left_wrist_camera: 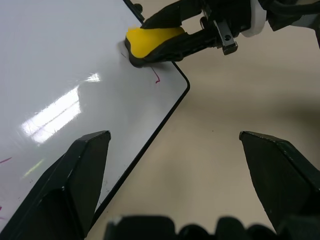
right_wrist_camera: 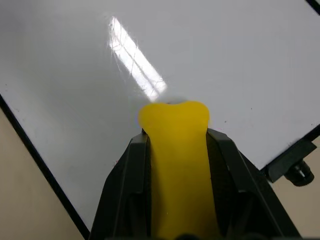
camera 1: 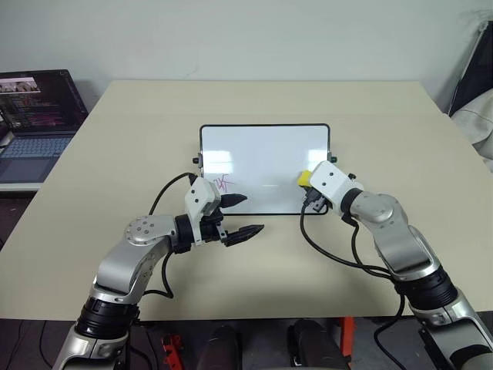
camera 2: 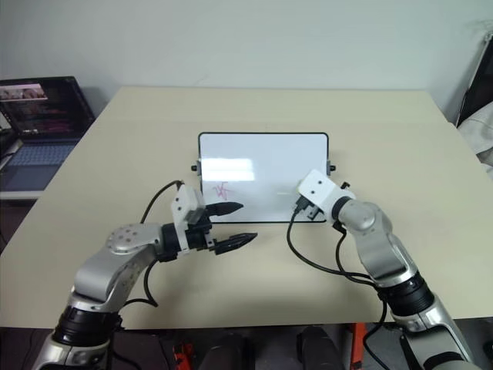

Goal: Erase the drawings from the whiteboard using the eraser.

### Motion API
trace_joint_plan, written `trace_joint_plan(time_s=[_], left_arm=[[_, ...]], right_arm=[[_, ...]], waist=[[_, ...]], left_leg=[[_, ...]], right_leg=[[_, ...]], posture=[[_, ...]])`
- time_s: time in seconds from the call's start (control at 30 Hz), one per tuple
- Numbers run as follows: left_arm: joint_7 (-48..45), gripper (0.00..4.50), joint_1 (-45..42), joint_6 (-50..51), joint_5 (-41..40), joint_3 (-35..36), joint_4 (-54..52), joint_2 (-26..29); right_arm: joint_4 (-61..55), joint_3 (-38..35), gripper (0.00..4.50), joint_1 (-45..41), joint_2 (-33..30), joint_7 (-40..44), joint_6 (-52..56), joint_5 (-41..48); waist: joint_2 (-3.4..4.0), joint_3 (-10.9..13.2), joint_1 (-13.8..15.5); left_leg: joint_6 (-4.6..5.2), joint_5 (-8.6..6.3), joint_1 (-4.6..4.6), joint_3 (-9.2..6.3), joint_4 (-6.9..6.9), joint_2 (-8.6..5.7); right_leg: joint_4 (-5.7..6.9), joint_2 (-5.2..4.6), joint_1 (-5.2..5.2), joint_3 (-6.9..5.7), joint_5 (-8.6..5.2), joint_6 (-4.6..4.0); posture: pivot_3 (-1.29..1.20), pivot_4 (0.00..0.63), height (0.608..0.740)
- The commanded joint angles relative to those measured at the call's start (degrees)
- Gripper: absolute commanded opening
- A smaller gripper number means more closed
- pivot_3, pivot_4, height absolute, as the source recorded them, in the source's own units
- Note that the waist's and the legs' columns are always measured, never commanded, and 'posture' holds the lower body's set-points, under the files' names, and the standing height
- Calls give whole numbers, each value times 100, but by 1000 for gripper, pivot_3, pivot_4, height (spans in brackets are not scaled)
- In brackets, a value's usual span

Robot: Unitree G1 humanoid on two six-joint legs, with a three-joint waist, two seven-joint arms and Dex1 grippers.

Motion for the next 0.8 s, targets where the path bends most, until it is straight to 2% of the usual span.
trace_joint_plan(time_s=[0.03,0.23,0.53,0.8], left_arm=[[-51,4500,1,-135,-13,79,-114,44],[-64,4500,51,-184,-1,77,-97,36],[-62,4500,39,-164,-40,59,-144,-2],[-65,4500,-18,-160,-106,67,-176,-75]], right_arm=[[2,-106,1147,-166,71,-134,-210,-74],[-173,443,1147,191,-301,615,-62,-118],[377,-225,1144,-74,-272,-329,-306,-442],[167,-113,1144,293,-349,97,-108,-346]], waist=[[0,0,9],[0,0,22],[0,0,22],[-2,-1,24]], left_leg=[[0,0,-1,0,0,-1],[0,0,-6,-2,-5,0],[6,6,4,0,1,-3],[7,7,4,-2,-1,-4]], right_leg=[[0,0,-1,0,0,0],[-12,-2,-2,-3,-2,-1],[-2,0,5,-1,3,1],[-3,-1,8,-3,4,1]], posture=[[0,150,740],[0,150,740],[0,150,740],[0,150,740]])
